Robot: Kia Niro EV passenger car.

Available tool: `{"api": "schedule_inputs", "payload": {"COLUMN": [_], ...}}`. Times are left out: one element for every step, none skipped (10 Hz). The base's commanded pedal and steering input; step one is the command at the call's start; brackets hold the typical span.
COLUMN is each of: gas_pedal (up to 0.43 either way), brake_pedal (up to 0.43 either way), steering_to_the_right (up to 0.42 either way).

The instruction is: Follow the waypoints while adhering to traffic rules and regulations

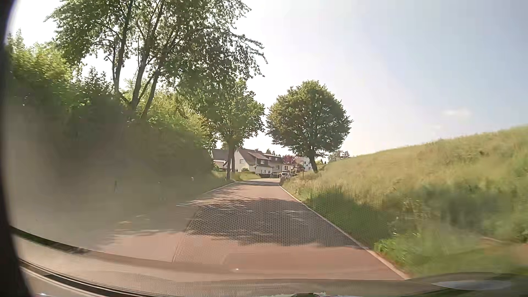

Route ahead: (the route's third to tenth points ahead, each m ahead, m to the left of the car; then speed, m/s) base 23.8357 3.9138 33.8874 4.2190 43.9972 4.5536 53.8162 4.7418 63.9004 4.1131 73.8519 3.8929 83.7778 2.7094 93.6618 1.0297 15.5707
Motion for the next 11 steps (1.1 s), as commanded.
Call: {"api": "schedule_inputs", "payload": {"gas_pedal": [0.26, 0.26, 0.26, 0.26, 0.26, 0.26, 0.26, 0.26, 0.26, 0.26, 0.26], "brake_pedal": [0.0, 0.0, 0.0, 0.0, 0.0, 0.0, 0.0, 0.0, 0.0, 0.0, 0.0], "steering_to_the_right": [-0.01, -0.01, -0.01, -0.01, -0.011, -0.012, -0.013, -0.013, -0.012, -0.013, -0.013]}}
